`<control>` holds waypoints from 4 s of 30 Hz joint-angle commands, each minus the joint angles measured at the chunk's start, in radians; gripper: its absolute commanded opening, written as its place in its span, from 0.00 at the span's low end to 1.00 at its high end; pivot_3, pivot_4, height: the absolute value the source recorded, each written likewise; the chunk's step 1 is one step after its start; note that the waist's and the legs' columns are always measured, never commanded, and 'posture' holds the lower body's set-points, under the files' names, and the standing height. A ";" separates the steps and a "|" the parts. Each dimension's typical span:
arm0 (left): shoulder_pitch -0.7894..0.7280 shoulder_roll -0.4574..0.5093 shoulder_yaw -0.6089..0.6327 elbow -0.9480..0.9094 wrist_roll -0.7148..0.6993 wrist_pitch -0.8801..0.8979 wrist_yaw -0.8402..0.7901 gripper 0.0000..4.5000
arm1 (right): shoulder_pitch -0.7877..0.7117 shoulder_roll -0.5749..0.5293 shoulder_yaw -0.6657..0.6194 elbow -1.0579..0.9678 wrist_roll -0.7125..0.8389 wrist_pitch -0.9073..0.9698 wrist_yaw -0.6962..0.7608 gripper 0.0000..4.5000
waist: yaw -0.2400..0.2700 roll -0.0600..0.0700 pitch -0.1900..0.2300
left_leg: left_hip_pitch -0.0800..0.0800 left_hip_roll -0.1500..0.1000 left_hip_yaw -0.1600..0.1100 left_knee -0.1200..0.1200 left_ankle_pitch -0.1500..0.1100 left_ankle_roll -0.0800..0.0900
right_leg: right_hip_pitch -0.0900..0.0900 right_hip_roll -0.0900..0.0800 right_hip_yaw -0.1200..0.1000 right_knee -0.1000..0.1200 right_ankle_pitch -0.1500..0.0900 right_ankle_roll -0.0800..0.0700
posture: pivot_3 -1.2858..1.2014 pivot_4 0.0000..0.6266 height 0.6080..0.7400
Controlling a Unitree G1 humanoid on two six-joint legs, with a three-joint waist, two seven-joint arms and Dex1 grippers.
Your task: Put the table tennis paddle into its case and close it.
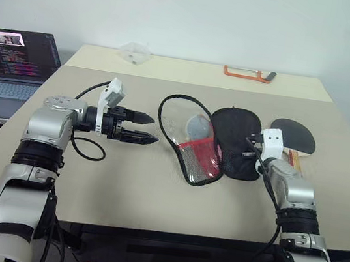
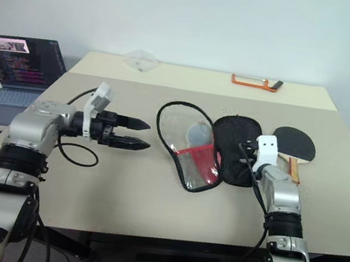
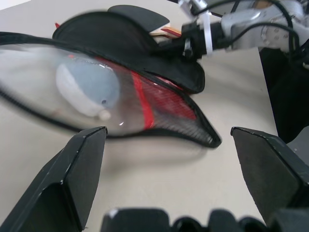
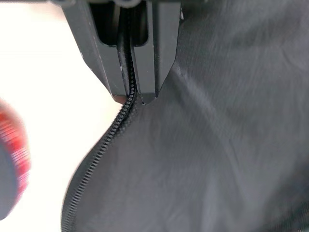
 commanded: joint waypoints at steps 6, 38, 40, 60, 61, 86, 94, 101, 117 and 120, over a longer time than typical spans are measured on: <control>-0.017 0.011 0.023 -0.023 -0.022 -0.006 0.000 1.00 | 0.011 -0.036 -0.013 -0.067 0.013 0.041 -0.022 0.01 | 0.000 0.000 0.000 | 0.000 0.000 0.000 0.000 0.000 0.000 | 0.000 0.000 0.000 0.000 0.000 0.000 | 0.52 0.24 1.00; 0.052 0.030 0.072 -0.183 -0.093 -0.005 0.031 1.00 | 0.081 -0.193 -0.125 -0.395 0.131 0.261 0.047 0.99 | 0.005 0.000 0.000 | 0.000 0.000 0.000 -0.001 0.000 0.000 | 0.000 0.000 0.000 -0.001 0.000 0.000 | 0.52 0.24 1.00; 0.062 0.018 0.061 -0.221 -0.075 -0.061 0.050 1.00 | 0.066 -0.203 -0.167 -0.347 0.119 0.261 0.000 0.99 | 0.010 0.000 0.000 | 0.000 0.000 0.000 -0.001 0.000 0.000 | 0.001 0.000 0.000 -0.001 0.000 0.000 | 0.52 0.24 1.00; 0.028 -0.024 0.001 -0.280 -0.080 -0.088 0.065 1.00 | -0.199 -0.249 -0.093 0.518 0.049 -0.067 -0.023 0.99 | 0.002 0.001 0.001 | 0.000 0.001 0.002 -0.001 0.000 0.000 | 0.001 0.000 0.000 -0.003 0.000 0.000 | 0.52 0.24 1.00; 0.027 -0.024 0.001 -0.284 -0.080 -0.083 0.069 1.00 | -0.207 -0.248 -0.093 0.540 0.049 -0.079 -0.025 0.99 | 0.001 0.001 0.001 | 0.000 0.001 0.002 -0.001 0.000 0.000 | 0.001 0.000 0.001 -0.003 0.000 0.000 | 0.52 0.24 1.00; 0.048 0.011 0.013 -0.222 -0.069 -0.117 0.067 1.00 | -0.197 -0.285 -0.169 0.247 0.127 -0.014 -0.108 0.25 | 0.005 0.009 0.005 | -0.002 0.000 0.002 -0.001 0.000 0.000 | -0.001 0.000 0.001 -0.004 0.002 0.001 | 0.52 0.24 1.00; 0.043 0.007 0.002 -0.192 -0.067 -0.142 0.045 1.00 | -0.059 -0.034 -0.225 -0.388 0.282 0.434 -0.220 0.25 | -0.002 0.010 0.004 | -0.001 0.001 0.002 -0.002 0.000 0.001 | 0.000 0.000 0.001 -0.006 0.002 0.001 | 0.52 0.24 1.00; 0.019 -0.009 -0.009 -0.185 -0.064 -0.136 0.047 1.00 | 0.007 0.150 -0.190 -0.496 0.271 0.478 -0.302 0.25 | 0.020 0.010 0.004 | -0.002 0.000 0.001 -0.001 0.000 0.001 | 0.000 0.000 0.001 -0.004 0.002 0.001 | 0.52 0.24 1.00; 0.033 -0.003 -0.001 -0.153 -0.052 -0.181 0.045 1.00 | 0.031 0.152 -0.075 -0.244 0.191 0.269 -0.267 0.25 | 0.002 0.011 0.004 | -0.001 0.000 0.001 -0.001 0.000 0.001 | -0.001 0.000 0.001 -0.003 0.002 0.001 | 0.52 0.24 1.00; 0.037 -0.002 -0.001 -0.167 -0.055 -0.173 0.052 1.00 | 0.028 0.150 -0.075 -0.223 0.182 0.259 -0.271 0.25 | 0.002 0.011 0.004 | -0.001 0.000 0.001 -0.001 0.000 0.001 | 0.000 0.000 0.001 -0.003 0.002 0.001 | 0.52 0.24 1.00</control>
